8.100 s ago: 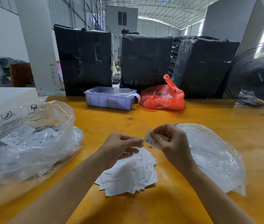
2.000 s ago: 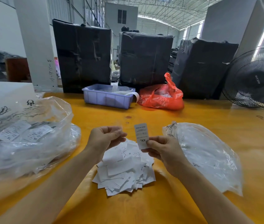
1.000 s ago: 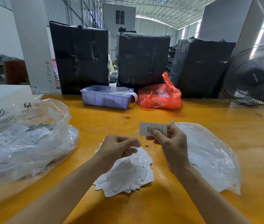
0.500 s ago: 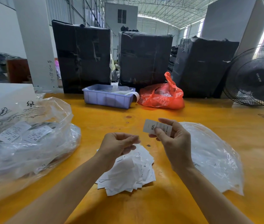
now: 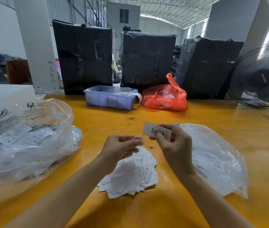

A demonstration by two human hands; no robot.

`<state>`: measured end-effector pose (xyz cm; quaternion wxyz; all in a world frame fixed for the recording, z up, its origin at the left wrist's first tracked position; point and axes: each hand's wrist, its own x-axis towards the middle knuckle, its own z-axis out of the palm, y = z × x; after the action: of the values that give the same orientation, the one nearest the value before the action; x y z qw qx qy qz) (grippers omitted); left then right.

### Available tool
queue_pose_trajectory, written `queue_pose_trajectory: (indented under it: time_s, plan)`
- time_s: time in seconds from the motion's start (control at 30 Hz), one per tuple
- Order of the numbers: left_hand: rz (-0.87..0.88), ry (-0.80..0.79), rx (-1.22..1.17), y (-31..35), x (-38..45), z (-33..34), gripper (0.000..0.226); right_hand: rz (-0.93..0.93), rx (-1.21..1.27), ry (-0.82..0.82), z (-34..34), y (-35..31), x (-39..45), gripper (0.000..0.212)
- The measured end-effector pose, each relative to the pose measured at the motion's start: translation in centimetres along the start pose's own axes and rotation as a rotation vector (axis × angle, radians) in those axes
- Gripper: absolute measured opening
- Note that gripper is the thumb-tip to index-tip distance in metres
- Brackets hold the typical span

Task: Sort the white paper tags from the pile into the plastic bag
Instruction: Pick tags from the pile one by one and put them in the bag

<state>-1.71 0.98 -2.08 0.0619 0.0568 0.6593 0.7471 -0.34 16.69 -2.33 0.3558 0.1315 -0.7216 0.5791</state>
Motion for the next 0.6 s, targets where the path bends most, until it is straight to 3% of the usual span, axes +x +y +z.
queue_pose_trajectory:
  time_s: [0.1,0.27,0.6]
  plan:
    - [-0.007,-0.003,-0.007,0.08,0.02,0.03,0.009,-0.034,-0.033,0.000,0.03,0.00,0.00,0.029]
    - [-0.022,-0.008,0.003,0.15,-0.05,0.20,0.016,-0.141,-0.221,-0.048,0.14,0.52,-0.23,0.013]
    - [-0.029,0.004,-0.026,0.20,0.02,0.24,0.017,-0.116,-0.182,-0.029,0.13,0.52,-0.13,0.015]
